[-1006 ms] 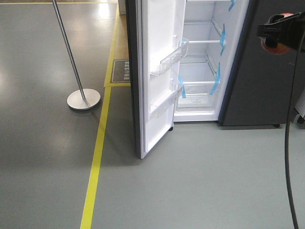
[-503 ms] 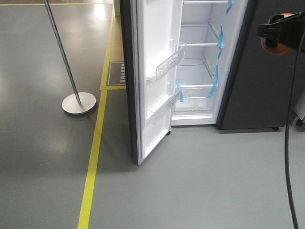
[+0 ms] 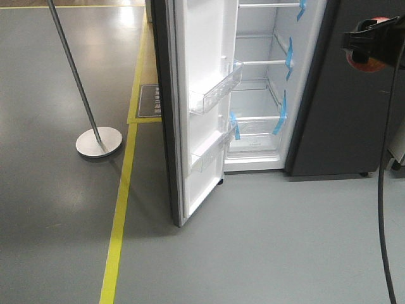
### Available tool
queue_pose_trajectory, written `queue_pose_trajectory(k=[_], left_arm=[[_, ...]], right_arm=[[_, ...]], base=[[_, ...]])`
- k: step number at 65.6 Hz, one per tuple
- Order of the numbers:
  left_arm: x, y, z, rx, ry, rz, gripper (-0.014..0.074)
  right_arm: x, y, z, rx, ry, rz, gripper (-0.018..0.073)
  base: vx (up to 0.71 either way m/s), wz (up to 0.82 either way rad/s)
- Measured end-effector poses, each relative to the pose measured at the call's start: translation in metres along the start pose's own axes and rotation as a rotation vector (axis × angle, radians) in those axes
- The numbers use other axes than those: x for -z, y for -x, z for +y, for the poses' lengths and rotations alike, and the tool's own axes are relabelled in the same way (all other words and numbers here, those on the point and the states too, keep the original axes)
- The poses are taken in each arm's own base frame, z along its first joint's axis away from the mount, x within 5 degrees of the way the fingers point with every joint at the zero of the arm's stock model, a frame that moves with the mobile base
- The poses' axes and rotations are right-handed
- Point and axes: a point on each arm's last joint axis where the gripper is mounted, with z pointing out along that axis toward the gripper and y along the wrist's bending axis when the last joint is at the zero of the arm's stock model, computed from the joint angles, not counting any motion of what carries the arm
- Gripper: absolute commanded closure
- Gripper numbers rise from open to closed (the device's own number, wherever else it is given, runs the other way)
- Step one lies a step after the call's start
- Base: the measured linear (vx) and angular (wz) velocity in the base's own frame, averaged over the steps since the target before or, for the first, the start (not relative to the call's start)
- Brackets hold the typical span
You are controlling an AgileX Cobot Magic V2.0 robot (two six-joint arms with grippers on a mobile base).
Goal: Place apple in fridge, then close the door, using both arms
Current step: 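Drive closer to the refrigerator's open door, then approach the refrigerator shelves with the apple in the right gripper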
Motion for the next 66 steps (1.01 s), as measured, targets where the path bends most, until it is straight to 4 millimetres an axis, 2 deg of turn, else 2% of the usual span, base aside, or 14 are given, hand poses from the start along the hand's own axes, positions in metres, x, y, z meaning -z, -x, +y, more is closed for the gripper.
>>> queue_pose_trajectory(k=[66], left_arm=[[0.0,0.0,0.0,0.0,0.0,0.0,0.0602]], right_arm=[[0.0,0.0,0.0,0.0,0.0,0.0,0.0345]], base=[[0.08,0.02]])
